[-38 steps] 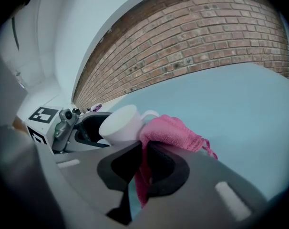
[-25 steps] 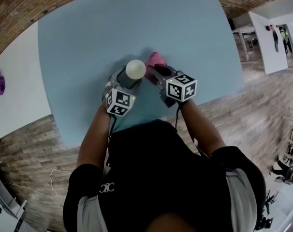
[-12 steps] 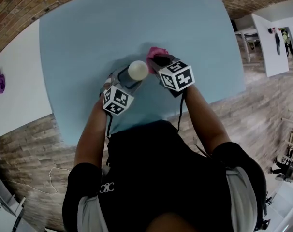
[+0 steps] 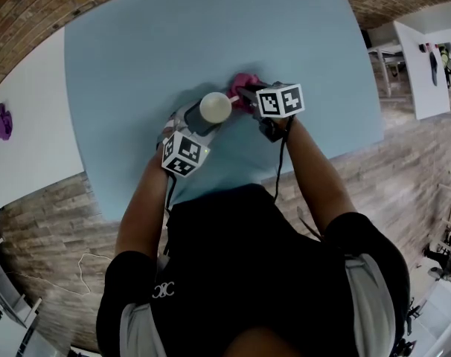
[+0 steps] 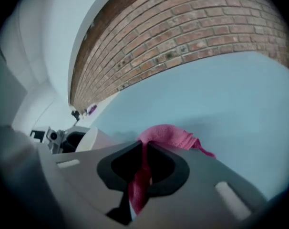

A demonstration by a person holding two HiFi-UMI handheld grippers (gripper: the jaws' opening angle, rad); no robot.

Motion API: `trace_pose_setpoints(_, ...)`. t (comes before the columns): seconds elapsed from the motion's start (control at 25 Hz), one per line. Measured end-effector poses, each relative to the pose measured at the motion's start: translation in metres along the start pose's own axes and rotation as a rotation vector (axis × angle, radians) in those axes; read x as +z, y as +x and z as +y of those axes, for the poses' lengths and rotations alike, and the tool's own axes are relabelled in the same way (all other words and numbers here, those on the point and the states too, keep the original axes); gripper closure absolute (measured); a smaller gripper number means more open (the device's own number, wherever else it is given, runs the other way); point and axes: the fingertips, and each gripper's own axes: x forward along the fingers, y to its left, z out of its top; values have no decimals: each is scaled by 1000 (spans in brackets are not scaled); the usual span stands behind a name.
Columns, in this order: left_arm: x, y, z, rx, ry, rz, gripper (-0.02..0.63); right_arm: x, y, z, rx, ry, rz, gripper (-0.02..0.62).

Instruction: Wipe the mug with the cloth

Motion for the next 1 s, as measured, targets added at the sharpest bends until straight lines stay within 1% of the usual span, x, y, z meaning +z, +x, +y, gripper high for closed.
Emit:
trace_pose_setpoints(0.04, 0, 0, 0, 9, -10, 4, 238, 0, 0, 0, 34, 81, -38, 555)
trace_pose_setpoints(0.16, -2, -1, 0, 43, -49, 8, 239, -3, -1, -2, 160, 379, -157, 555)
trace_pose_setpoints(0.24, -2, 0, 1, 75, -78, 5, 239, -11, -1, -4, 212, 547, -219, 555)
trace_pose_setpoints(0.32, -3, 0, 2, 106, -109, 3, 239, -22, 0, -6, 228, 651, -266, 555)
trace_pose_setpoints(0.36, -4, 0, 2, 119, -123, 2, 239, -26, 1, -4, 226, 681, -286, 555)
trace_pose_setpoints(0.44, -6, 0, 3, 139, -148, 2, 241, -30, 3, -2, 209, 708, -314, 555)
trace_pose_setpoints(0.52, -7, -1, 5, 153, -167, 6, 241, -31, 5, 2, 192, 693, -307, 555)
trace_pose_setpoints(0.6, -7, -1, 6, 169, -180, 13, 241, -32, 7, 5, 182, 635, -265, 555)
trace_pose_setpoints(0.76, -8, 2, 6, 207, -223, 22, 241, -40, 3, 14, 153, 445, -153, 555)
trace_pose_setpoints(0.88, -9, 3, 4, 237, -290, 25, 241, -49, -3, 24, 102, 292, -130, 555)
trace_pose_setpoints(1.0, 0, 1, 5, 299, -331, 29, 241, -62, -7, 34, 56, 162, -113, 555)
